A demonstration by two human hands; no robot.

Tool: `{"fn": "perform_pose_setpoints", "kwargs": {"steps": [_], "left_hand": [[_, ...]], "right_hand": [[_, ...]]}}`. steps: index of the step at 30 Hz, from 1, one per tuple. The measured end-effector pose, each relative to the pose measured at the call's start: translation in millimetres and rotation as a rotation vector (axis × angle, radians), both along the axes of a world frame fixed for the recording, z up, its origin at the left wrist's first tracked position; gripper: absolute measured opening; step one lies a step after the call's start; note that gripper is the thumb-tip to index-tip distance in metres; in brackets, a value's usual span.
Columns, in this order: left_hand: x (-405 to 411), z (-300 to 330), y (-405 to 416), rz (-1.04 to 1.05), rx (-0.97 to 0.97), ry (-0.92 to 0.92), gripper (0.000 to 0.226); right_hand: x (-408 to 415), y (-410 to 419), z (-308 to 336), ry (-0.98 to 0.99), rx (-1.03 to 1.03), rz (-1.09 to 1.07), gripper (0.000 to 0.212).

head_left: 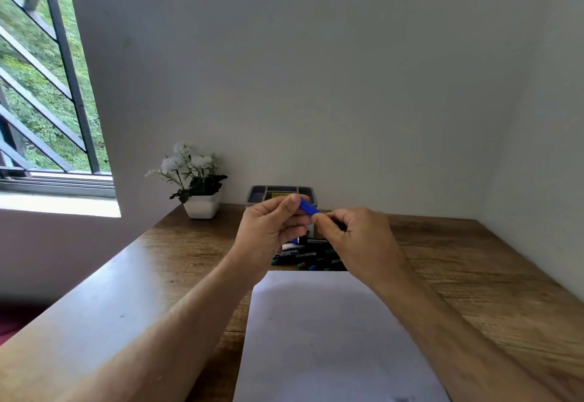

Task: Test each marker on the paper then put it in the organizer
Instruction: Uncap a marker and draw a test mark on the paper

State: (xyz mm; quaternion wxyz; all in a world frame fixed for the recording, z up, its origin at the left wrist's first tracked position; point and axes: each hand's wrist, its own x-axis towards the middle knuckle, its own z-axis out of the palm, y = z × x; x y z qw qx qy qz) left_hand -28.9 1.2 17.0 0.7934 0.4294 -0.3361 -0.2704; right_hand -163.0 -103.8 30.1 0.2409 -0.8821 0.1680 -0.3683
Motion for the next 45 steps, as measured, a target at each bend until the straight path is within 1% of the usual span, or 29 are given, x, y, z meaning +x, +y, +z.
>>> {"fn": "perform_pose_setpoints", "kwargs": {"steps": [3,4,6,8,10,11,12,14,15,17,20,21,23,26,29,31,32,33,37,41,45], "left_hand": [[0.9,4.4,1.6,0.049,-0.035,0.014,0.033],[3.2,5.7,3.2,0.075,-0.049,0.029,0.031],[10.8,7.1,8.1,0.116,-0.057,0.043,0.026],[18.5,6.6,13.7,0.139,-0.005,0.023,0.022],[23.3,5.1,18.8,0.142,0.126,-0.029,0.021],[24.2,3.9,20.6,0.138,0.216,-0.077,0.021],[25.0,2.3,21.9,0.134,0.314,-0.146,0.021],[26.2,0.4,23.3,0.143,0.495,-0.330,0.023],[27.0,-0.2,23.9,0.151,0.560,-0.410,0.024],[28.8,0.0,24.9,0.169,0.649,-0.501,0.023],[32.3,0.8,27.4,0.208,0.719,-0.511,0.022],[33.3,0.8,28.1,0.216,0.730,-0.503,0.023],[34.1,1.3,27.7,0.242,0.779,-0.513,0.024],[35.1,4.5,25.0,0.245,0.926,-0.533,0.023],[38.8,7.9,24.5,0.155,1.033,-0.550,0.019],[39.9,10.4,27.0,0.118,1.131,-0.605,0.022],[39.9,11.1,28.7,0.116,1.178,-0.657,0.021],[39.5,11.8,29.8,0.116,1.210,-0.708,0.019],[37.5,10.4,31.8,0.067,1.259,-0.790,0.011],[39.3,6.7,28.2,0.053,1.302,-0.845,0.011],[43.4,4.5,25.0,0.043,1.273,-0.805,0.013]], "right_hand": [[-0.7,-2.6,-0.3,-0.007,-0.005,-0.043,0.048],[-2.0,-3.1,-0.7,-0.012,0.007,-0.038,0.048],[-5.7,-1.5,-0.5,-0.007,0.068,-0.011,0.043],[-6.4,-0.1,1.3,0.020,0.158,-0.004,0.035],[-2.5,4.6,5.9,0.039,0.315,0.037,0.026],[0.5,9.2,9.7,0.027,0.408,0.089,0.020],[4.2,14.8,14.2,0.006,0.488,0.142,0.019],[14.1,27.3,22.7,-0.055,0.605,0.209,0.031],[19.0,34.7,26.2,-0.103,0.651,0.224,0.031],[29.3,45.7,26.2,-0.189,0.742,0.230,0.028],[42.7,52.8,10.9,-0.271,0.880,0.220,0.031],[45.1,53.5,3.0,-0.280,0.887,0.199,0.030],[46.1,51.6,-14.4,-0.274,0.812,0.165,0.026],[44.0,47.6,-37.5,-0.264,0.710,0.179,0.023],[41.3,47.0,-44.2,-0.263,0.769,0.199,0.008],[42.3,48.2,-45.4,-0.231,0.832,0.165,0.026],[43.1,48.0,-45.7,-0.219,0.856,0.150,0.031],[43.3,48.1,-45.2,-0.211,0.867,0.145,0.031],[44.3,50.5,-42.6,-0.108,0.853,0.170,0.015],[49.2,53.2,-40.8,0.045,0.769,0.162,0.021],[50.2,56.9,-41.1,0.028,0.740,0.157,0.019]]}}
